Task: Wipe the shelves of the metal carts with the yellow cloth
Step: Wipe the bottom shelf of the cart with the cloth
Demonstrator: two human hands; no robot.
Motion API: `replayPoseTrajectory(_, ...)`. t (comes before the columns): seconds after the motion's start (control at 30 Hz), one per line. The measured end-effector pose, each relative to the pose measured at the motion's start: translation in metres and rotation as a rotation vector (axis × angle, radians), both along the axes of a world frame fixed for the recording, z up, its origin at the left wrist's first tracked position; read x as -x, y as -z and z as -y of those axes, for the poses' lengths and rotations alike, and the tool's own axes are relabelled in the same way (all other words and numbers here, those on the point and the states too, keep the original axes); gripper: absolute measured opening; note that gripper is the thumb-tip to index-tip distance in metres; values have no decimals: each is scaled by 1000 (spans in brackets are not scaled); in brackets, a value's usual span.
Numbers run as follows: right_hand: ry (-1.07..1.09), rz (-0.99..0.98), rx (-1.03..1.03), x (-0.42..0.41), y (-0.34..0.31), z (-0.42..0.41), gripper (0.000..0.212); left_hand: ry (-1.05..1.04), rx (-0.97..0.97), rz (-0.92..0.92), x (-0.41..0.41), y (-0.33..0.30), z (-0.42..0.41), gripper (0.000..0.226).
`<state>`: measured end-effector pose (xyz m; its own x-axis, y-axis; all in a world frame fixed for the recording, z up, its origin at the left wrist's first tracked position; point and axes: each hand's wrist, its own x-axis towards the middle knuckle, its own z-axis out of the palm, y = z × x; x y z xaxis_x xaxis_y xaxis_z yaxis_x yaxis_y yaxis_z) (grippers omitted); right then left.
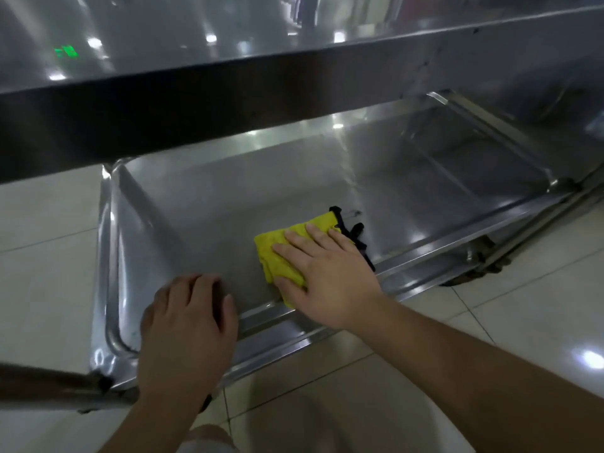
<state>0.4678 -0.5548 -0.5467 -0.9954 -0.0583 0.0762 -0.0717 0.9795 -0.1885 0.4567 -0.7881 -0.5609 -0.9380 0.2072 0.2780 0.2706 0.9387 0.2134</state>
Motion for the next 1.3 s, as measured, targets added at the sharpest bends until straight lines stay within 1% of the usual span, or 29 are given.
replayPoseTrajectory(0.1,-8,-29,-4,0,3,-1,63,7,40,-4,0,0,-2,41)
replayPoseTrajectory(0.27,-22,-137,10,-2,11,-2,57,-12,63,-2,-1,-2,-6,39)
replayPoseTrajectory(0.33,-45,-134,-10,-3,12,-4,61,-25,54,-6,-2,-2,-7,37)
replayPoseTrajectory(0.43,-113,-115,-71,-2,13,-9,72,-39,32,-19,-4,-3,-9,37)
replayPoseTrajectory(0.57,-198,-113,-73,-2,11,-16,79,-23,10,-19,-2,-4,-7,39)
replayPoseTrajectory(0.63,-255,-163,-87,-4,12,-19,75,-29,6,-7,-4,-5,-8,38)
replayPoseTrajectory(0.8,-413,-374,-166,-1,17,-28,60,-56,12,-9,-6,-8,-12,38)
replayPoseTrajectory(0.9,-548,-486,-195,8,16,-34,58,-61,28,-7,-5,-8,-12,37)
replayPoseTrajectory(0.97,-614,-530,-161,14,18,-38,59,-58,40,-20,-6,-7,-11,36)
replayPoseTrajectory(1.07,-661,-538,-131,17,19,-41,62,-40,30,-45,-6,-6,-11,36)
replayPoseTrajectory(1.2,-681,-564,-68,6,13,-42,58,-20,3,-65,-7,-5,-11,38)
replayPoseTrajectory(1.3,-747,-567,-67,-7,4,-41,53,11,-13,-88,-6,-3,-8,37)
